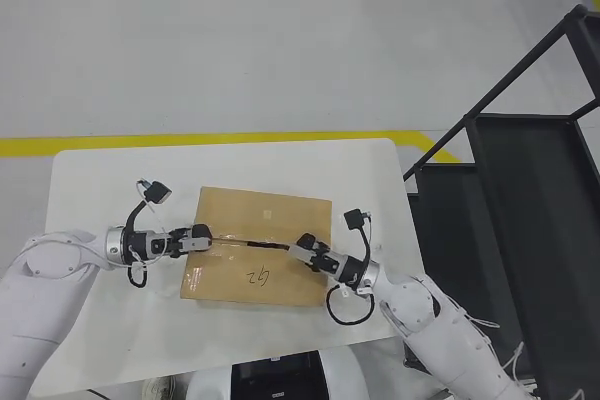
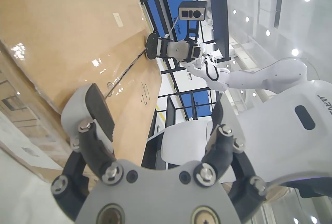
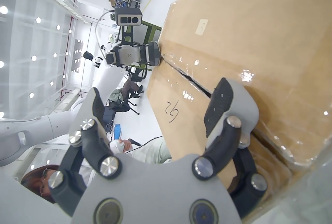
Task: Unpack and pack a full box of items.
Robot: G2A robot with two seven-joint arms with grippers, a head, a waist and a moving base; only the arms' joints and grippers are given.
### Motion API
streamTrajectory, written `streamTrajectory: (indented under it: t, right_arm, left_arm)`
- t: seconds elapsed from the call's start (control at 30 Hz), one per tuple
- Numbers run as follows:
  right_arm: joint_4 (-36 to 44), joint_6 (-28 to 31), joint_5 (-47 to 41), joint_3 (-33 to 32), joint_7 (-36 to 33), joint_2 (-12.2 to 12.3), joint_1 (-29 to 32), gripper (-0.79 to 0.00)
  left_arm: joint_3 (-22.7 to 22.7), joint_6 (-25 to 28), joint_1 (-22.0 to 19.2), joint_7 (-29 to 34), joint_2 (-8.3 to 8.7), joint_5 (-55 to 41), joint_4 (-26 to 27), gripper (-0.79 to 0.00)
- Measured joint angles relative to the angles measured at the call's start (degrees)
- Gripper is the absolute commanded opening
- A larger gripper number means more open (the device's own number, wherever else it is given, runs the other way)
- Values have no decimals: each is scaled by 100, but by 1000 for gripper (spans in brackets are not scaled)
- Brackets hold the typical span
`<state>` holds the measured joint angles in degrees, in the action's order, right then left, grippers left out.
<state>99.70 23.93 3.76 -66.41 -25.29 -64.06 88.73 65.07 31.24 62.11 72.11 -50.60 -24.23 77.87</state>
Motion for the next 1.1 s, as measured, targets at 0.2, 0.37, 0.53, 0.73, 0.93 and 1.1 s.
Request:
streamTrajectory:
  t: [0.2,0.37,0.53,0.73,0.93,1.1]
  right_arm:
    - [488,482,-396,-502,-78,88,387,0]
    - [750,710,-342,-1584,-71,241,1113,0]
    - [725,516,18,-2382,-461,352,1766,0]
    - [352,162,366,-2684,-544,392,2006,0]
    - [-15,-424,1215,-2469,-130,366,1846,0]
    - [-342,-894,2005,-2144,234,326,1593,0]
  left_arm:
    - [-4,-10,-6,-2,-3,-21,-7,0]
    - [-3,-9,-6,-1,-3,-21,-7,0]
    - [-3,-9,-6,-1,-3,-20,-7,0]
    - [-3,-9,-6,-1,-3,-20,-7,0]
    - [-3,-9,-6,-1,-3,-20,-7,0]
    - [-3,-9,-6,-1,-3,-20,-7,0]
